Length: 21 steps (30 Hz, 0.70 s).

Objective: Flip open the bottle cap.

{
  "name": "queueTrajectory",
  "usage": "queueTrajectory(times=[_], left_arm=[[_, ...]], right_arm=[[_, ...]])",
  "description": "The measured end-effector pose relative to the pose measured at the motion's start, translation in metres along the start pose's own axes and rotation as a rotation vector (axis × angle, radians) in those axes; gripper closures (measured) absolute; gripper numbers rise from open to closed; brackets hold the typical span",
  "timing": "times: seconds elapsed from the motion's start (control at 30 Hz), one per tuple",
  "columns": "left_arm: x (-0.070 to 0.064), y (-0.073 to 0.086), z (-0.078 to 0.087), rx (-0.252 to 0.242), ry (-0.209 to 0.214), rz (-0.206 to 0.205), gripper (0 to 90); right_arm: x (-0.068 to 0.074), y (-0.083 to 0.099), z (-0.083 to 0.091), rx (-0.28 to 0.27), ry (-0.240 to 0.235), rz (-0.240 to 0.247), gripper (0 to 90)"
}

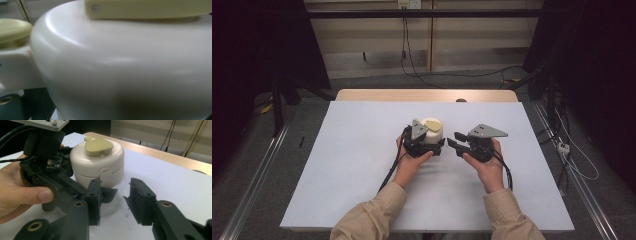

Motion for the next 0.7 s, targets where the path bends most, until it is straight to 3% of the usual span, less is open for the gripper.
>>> queueTrajectory(times=[0.17, 0.37, 0.7], left_arm=[[0.000, 0.000, 0.000, -0.001, -0.001, 0.002, 5.0], [0.000, 0.000, 0.000, 0.000, -0.005, 0.002, 5.0], [-0.001, 0.000, 0.000, 0.000, -0.013, 0.005, 5.0]], right_arm=[[0.000, -0.005, -0.005, -0.002, -0.011, -0.005, 70.2], [-0.003, -0.008, -0.008, 0.021, -0.014, -0.007, 90.0], [-0.001, -0.016, -0.018, 0.033, -0.051, 0.015, 90.0]])
Point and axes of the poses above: each handheld gripper's, and its own axes: z roughly backward along the jaws, y roughly out of its underside, x roughly to its left, the point moved 6 cm from there along -z, roughly forward along the jaws, and after that the axes turned 14 degrees about z, right-handed, at the moved point
